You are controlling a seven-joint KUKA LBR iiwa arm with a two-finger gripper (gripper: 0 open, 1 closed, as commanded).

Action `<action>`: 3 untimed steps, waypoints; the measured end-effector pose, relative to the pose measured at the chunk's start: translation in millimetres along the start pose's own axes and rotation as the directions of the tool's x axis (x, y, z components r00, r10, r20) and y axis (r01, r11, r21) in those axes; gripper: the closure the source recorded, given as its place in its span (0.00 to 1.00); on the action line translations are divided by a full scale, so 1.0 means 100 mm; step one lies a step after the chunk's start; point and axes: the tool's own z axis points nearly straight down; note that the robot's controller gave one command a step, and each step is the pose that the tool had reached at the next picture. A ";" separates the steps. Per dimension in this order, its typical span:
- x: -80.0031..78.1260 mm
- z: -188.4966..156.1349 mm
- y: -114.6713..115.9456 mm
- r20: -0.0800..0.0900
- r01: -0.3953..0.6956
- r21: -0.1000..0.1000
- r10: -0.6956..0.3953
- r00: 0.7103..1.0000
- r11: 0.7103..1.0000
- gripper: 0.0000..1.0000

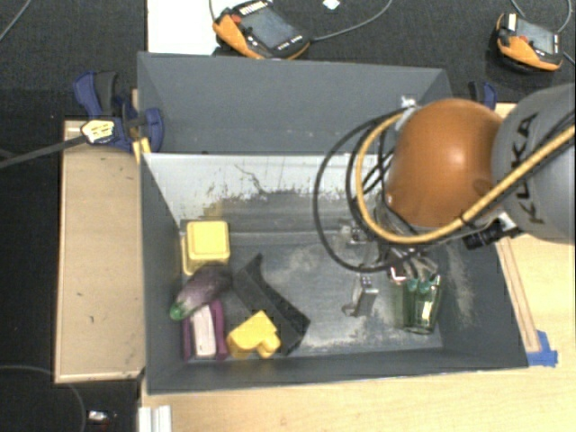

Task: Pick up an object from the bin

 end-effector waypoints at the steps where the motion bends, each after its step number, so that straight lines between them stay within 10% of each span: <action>1: -0.02 -0.04 0.00 0.008 -0.004 -0.001 0.004 1.000 1.000 0.00; 2: -0.07 0.77 0.51 0.009 -0.313 -0.005 0.313 0.950 0.950 0.00; 3: -0.45 0.57 0.92 0.017 -0.096 -0.003 0.096 0.995 0.995 0.00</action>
Offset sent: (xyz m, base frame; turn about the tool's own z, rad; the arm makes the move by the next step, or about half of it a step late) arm 0.0090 0.0960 -0.1483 0.5798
